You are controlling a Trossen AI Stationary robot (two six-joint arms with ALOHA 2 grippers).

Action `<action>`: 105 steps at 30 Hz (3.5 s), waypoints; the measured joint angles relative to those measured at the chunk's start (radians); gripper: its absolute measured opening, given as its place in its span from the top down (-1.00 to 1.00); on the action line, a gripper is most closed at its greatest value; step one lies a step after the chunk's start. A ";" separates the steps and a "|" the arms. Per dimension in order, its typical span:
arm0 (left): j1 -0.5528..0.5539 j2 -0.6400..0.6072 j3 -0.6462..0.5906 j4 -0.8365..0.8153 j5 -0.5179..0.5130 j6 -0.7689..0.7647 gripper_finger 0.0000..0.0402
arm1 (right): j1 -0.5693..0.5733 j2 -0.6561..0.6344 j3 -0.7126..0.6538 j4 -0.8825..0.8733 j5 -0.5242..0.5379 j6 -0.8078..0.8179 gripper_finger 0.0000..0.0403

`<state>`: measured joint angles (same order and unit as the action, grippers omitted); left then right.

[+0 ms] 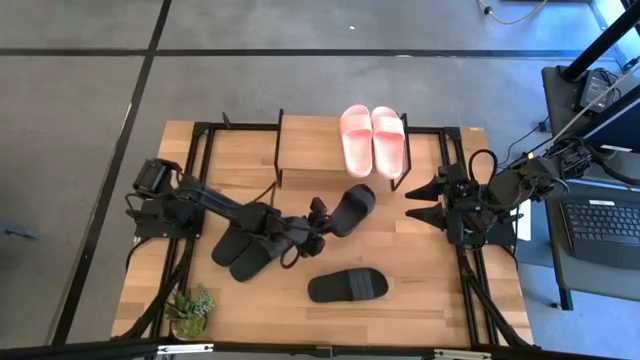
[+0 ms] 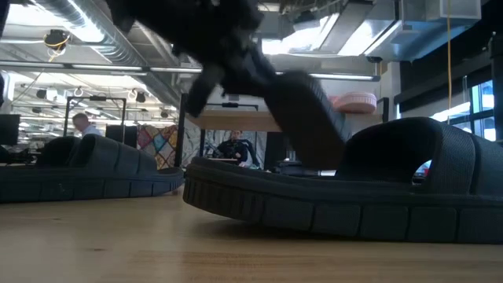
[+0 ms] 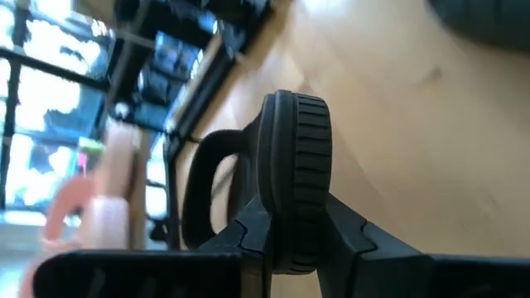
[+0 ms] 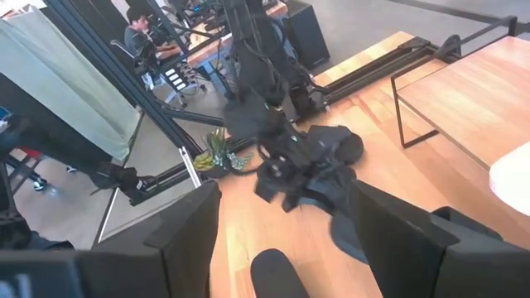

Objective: Pick and place slides into the shelf
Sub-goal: Put the bottom black slide under the shelf

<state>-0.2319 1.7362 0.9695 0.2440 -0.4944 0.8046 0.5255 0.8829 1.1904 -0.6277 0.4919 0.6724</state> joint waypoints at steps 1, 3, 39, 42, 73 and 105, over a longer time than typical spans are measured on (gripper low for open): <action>0.004 0.018 0.000 0.001 -0.011 -0.014 0.76 | 0.000 0.001 0.000 0.000 0.000 0.000 -0.31; 0.014 0.056 0.000 0.006 -0.015 -0.040 0.75 | 0.000 0.007 0.000 0.000 0.000 0.000 -0.31; 0.139 0.432 0.389 -0.074 -0.119 -0.246 0.72 | 0.000 0.092 0.001 0.001 0.006 0.032 -0.31; 0.141 0.432 0.389 -0.070 -0.118 -0.251 0.71 | 0.000 0.092 0.001 0.001 0.006 0.033 -0.31; 0.138 0.432 0.388 -0.069 -0.117 -0.246 0.60 | 0.015 0.408 0.001 -0.342 -0.016 -0.077 -0.31; 0.137 0.431 0.388 -0.039 -0.112 -0.253 0.61 | -0.026 0.536 -0.367 -0.115 0.270 -0.208 -0.31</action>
<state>-0.0948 2.1674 1.3571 0.2054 -0.6060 0.5514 0.4998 1.4191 0.8232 -0.7427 0.7616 0.4640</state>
